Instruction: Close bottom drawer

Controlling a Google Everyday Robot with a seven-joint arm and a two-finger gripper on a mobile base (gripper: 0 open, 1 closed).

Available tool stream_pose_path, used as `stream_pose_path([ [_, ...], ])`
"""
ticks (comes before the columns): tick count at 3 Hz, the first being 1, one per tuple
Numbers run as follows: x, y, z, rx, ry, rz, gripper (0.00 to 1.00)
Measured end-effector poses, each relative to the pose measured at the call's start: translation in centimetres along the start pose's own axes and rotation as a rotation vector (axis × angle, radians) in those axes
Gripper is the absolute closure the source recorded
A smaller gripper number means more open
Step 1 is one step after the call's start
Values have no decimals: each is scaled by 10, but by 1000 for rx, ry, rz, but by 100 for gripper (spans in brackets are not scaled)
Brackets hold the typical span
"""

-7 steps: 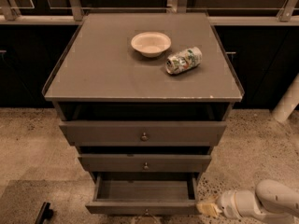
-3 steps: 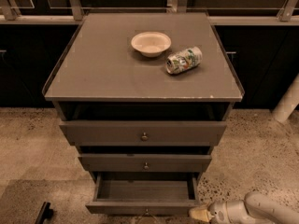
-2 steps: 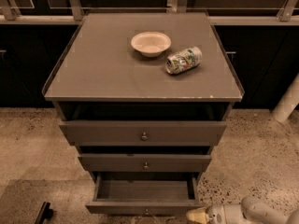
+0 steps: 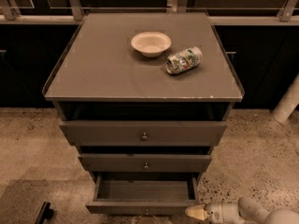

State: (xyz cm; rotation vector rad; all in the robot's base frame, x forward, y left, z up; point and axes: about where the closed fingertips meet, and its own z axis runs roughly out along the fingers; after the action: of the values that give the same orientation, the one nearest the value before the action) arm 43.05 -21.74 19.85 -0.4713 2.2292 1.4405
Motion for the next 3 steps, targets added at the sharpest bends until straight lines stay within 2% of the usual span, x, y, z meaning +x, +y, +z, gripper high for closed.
stream_pose_path([
  [1,-17,-15,3,35,-16,-28,100],
  [2,-13,-12,5,36,-14,-27,100],
  [3,8,-17,7,69,-6,10,100],
])
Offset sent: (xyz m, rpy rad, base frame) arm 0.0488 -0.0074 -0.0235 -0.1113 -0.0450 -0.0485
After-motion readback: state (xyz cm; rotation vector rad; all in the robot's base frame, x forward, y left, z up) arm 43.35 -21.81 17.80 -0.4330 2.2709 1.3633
